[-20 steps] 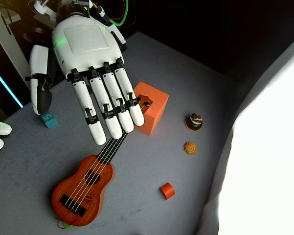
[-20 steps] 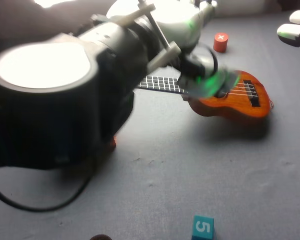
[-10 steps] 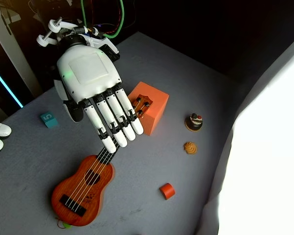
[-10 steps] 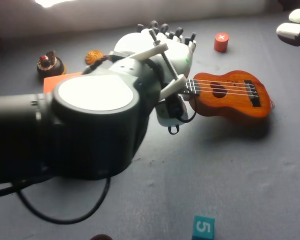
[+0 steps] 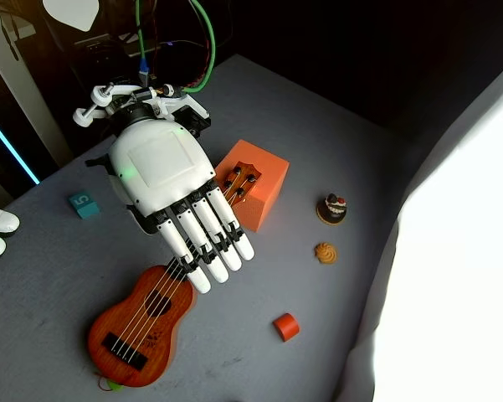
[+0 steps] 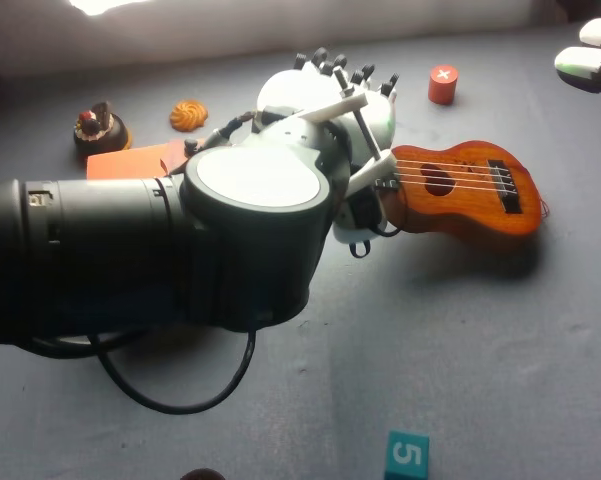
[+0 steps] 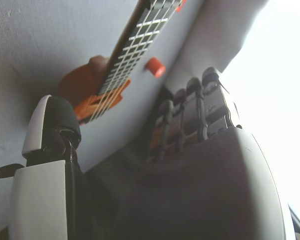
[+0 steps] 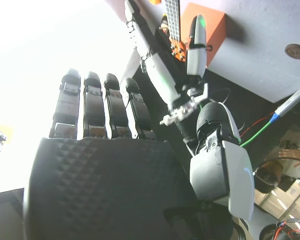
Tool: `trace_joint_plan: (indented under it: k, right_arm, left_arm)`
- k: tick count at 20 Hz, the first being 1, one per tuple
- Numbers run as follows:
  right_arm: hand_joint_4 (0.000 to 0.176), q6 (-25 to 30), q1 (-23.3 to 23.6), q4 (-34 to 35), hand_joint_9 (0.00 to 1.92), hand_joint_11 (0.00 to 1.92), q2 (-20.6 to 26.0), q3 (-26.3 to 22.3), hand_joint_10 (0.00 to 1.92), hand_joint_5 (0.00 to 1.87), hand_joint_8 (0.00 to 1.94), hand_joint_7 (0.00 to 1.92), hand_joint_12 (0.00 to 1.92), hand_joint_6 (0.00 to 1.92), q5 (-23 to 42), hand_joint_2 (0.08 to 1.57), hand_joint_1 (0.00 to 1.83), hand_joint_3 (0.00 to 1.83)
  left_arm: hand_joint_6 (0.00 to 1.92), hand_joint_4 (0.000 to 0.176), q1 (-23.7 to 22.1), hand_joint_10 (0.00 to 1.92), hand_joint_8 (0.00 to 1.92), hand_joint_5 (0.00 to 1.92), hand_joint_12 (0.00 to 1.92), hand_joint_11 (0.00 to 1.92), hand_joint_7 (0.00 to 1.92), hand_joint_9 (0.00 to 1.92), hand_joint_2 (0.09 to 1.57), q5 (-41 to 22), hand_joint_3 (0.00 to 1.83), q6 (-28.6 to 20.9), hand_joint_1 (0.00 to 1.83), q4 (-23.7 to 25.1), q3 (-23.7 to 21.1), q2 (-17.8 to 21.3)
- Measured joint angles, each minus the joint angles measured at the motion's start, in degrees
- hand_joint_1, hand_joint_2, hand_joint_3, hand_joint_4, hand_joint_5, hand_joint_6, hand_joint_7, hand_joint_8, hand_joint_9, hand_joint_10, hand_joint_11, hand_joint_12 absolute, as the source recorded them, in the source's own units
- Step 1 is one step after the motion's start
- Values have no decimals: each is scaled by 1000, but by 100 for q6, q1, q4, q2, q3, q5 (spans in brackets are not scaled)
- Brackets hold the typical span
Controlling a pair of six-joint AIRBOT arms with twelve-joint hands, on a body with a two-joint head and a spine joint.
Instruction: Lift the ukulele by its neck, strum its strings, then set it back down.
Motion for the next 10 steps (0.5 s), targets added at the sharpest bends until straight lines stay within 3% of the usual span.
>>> trace_joint_plan:
  k: [10]
  right_arm:
    - [0, 0, 0, 2, 0, 0, 0, 0, 0, 19, 10, 53, 0, 3, 9, 1232, 0, 22]
  left_arm:
    - [0, 0, 291, 0, 0, 0, 0, 0, 0, 0, 1090, -170, 0, -87, 857, 181, 535, -282]
